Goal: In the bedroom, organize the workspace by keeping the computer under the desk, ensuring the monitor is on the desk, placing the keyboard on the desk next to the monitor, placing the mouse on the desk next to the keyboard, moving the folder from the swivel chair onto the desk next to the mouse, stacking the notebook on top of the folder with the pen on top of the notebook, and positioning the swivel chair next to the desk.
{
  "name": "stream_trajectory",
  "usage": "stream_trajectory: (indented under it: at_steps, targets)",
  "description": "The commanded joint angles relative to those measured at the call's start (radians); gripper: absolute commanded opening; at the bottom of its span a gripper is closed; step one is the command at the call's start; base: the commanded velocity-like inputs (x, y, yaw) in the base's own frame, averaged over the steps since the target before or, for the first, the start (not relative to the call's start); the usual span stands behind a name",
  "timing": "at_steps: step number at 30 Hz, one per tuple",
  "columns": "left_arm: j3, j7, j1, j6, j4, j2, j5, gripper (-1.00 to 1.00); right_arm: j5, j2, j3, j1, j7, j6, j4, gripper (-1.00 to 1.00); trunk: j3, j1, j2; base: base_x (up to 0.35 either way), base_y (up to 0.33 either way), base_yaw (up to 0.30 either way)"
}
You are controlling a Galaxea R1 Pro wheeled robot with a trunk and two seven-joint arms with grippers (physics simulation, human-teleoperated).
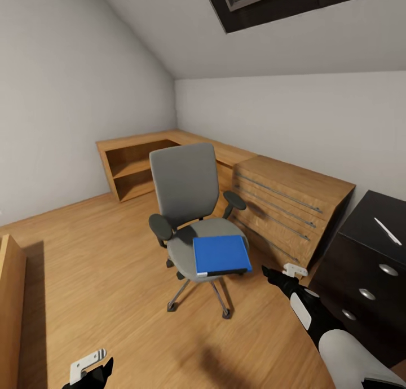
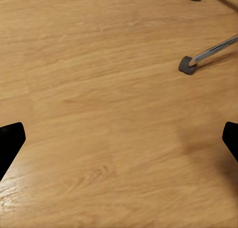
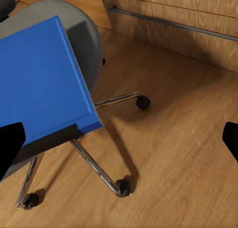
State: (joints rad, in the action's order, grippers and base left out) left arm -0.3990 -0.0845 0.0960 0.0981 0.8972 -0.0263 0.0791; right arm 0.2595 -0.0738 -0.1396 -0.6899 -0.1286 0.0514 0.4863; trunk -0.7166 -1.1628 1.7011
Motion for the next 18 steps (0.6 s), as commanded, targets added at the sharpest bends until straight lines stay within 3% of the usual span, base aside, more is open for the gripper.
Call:
stream_trajectory:
  at_steps: [1, 7, 11, 13, 16, 18]
  targets:
    - [-0.005, -0.008, 0.001, 0.008, 0.001, -0.001, 0.008, 1.0, 0.008, 0.0, -0.005, 0.0, -0.006, 0.005, 0.001, 1.0, -0.004, -0.004, 0.008, 0.0, 0.0, 0.0]
    - [0.002, -0.008, 0.001, 0.009, -0.019, -0.001, 0.007, 1.0, 0.009, -0.001, -0.011, 0.0, -0.008, 0.005, 0.0, 1.0, -0.023, -0.027, 0.05, 0.0, 0.0, 0.0]
    - [0.005, -0.008, 0.001, 0.008, -0.033, -0.004, 0.007, 1.0, 0.012, -0.011, -0.039, 0.0, -0.018, 0.004, 0.0, 1.0, -0.035, -0.042, 0.078, 0.0, 0.0, 0.0]
    - [0.006, -0.008, 0.001, 0.008, -0.035, -0.007, 0.007, 1.0, 0.013, -0.021, -0.047, 0.0, -0.051, 0.004, -0.001, 1.0, -0.042, -0.05, 0.092, 0.0, 0.0, 0.0]
    - [0.007, -0.009, 0.001, 0.008, -0.036, -0.013, 0.006, 1.0, 0.027, -0.039, -0.053, 0.0, -0.168, 0.007, -0.004, 1.0, -0.051, -0.061, 0.113, 0.0, 0.0, 0.0]
    - [0.008, -0.009, 0.001, 0.008, -0.037, -0.015, 0.006, 1.0, 0.061, -0.056, -0.054, 0.001, -0.269, 0.009, -0.013, 1.0, -0.057, -0.069, 0.127, 0.0, 0.0, 0.0]
